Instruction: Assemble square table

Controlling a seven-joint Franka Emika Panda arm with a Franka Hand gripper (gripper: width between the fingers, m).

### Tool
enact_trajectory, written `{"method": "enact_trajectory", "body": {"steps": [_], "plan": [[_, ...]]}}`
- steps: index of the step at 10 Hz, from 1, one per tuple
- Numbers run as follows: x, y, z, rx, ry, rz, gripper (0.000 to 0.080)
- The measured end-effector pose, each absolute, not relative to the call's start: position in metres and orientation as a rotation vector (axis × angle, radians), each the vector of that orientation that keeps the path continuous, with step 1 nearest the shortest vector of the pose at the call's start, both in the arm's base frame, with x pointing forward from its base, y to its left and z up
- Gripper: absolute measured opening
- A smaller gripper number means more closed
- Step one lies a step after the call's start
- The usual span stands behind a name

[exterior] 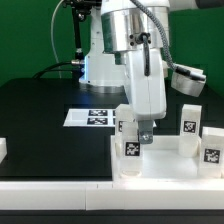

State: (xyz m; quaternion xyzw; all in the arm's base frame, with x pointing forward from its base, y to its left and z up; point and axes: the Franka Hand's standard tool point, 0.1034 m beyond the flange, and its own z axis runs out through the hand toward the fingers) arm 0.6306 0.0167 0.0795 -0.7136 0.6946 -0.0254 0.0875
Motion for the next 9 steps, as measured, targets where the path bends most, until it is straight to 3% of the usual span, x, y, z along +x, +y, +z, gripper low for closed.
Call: {"method": "enact_trajectory", "body": {"steps": [1,3,4,5,7,9], "plan": [[0.629,0.018,0.079,-2.288,1.916,-0.096,0.029],[0.631,0.008,0.083,-2.594,1.498,-0.141,0.0516],[0.63,0.004,0.082,-2.693,1.326,-0.155,0.0516],[0.63,0.004,0.082,-2.728,1.264,-0.163,0.0621],[0.63,0.002,0.082,-2.821,1.082,-0.178,0.0641],[0.64,0.007,0.089,-3.068,0.424,-0.227,0.0648]]}}
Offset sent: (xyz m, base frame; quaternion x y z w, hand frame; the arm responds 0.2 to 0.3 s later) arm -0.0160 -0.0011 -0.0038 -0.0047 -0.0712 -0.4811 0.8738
